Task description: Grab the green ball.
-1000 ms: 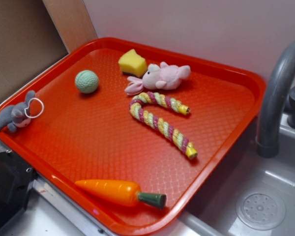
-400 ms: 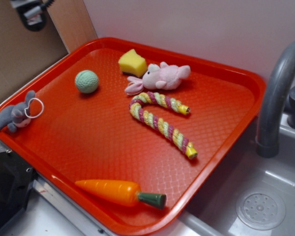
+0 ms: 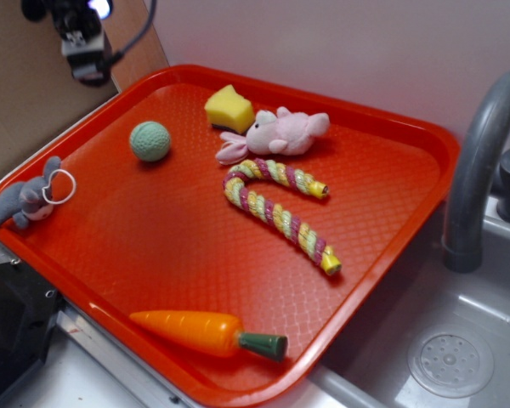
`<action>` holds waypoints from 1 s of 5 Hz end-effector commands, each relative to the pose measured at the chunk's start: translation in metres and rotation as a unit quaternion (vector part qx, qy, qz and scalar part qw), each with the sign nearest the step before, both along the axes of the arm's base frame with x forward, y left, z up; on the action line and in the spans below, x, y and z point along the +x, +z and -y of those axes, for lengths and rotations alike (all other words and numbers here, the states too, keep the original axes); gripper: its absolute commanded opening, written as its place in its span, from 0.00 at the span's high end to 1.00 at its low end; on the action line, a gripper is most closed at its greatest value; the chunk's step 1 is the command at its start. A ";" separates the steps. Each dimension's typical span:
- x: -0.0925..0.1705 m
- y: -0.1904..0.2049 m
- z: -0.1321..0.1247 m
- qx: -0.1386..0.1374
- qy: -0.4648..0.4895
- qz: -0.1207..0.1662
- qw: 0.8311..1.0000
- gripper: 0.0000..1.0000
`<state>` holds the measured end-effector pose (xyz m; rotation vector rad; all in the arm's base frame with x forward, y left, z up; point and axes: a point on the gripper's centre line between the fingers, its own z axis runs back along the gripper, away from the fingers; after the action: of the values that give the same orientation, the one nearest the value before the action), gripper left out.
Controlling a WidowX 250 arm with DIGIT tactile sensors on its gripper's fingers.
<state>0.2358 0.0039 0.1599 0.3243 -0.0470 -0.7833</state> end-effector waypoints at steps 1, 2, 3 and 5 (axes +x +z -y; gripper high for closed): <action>0.023 -0.046 -0.014 0.001 0.002 -0.031 1.000 0.00; 0.029 -0.074 -0.019 0.002 -0.001 -0.083 0.997 0.00; 0.024 -0.098 -0.022 0.023 -0.005 -0.119 0.993 0.00; 0.005 -0.111 -0.037 0.053 0.016 -0.164 0.985 0.00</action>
<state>0.2432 0.0414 0.0439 0.2839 0.3252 -0.8164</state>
